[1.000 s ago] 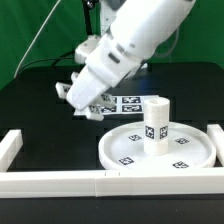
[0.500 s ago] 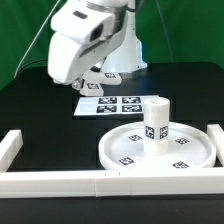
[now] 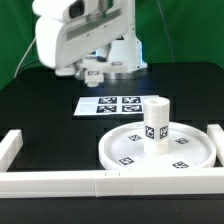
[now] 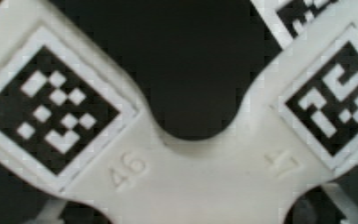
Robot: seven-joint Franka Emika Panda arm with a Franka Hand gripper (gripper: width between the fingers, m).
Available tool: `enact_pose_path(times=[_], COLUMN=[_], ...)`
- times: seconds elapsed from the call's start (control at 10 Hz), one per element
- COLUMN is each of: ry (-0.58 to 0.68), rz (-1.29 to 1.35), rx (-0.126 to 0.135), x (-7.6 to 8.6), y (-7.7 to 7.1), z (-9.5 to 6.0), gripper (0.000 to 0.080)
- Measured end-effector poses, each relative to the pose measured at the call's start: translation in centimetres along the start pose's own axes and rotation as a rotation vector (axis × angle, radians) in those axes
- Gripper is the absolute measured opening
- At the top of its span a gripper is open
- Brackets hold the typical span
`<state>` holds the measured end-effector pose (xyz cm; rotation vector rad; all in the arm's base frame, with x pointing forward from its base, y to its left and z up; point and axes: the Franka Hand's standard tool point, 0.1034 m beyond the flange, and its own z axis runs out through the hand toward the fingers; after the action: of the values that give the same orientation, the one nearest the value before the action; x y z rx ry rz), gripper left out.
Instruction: Assemble round table
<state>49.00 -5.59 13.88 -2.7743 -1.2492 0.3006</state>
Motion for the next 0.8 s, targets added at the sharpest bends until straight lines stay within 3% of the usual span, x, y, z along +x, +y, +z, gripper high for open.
enact_pose_path(times=[0.1,0.5,0.8], ry=[-0.024,-0.018,0.046], rz=[-0.024,0.027,0.35], rx=[-0.009,0.0,0.027], x=[0.0,0.2,5.5], y=[0.5,0.3,-0.1], z=[-0.4,-0.2,-1.6], gripper=[0.045,0.0451,0.0451])
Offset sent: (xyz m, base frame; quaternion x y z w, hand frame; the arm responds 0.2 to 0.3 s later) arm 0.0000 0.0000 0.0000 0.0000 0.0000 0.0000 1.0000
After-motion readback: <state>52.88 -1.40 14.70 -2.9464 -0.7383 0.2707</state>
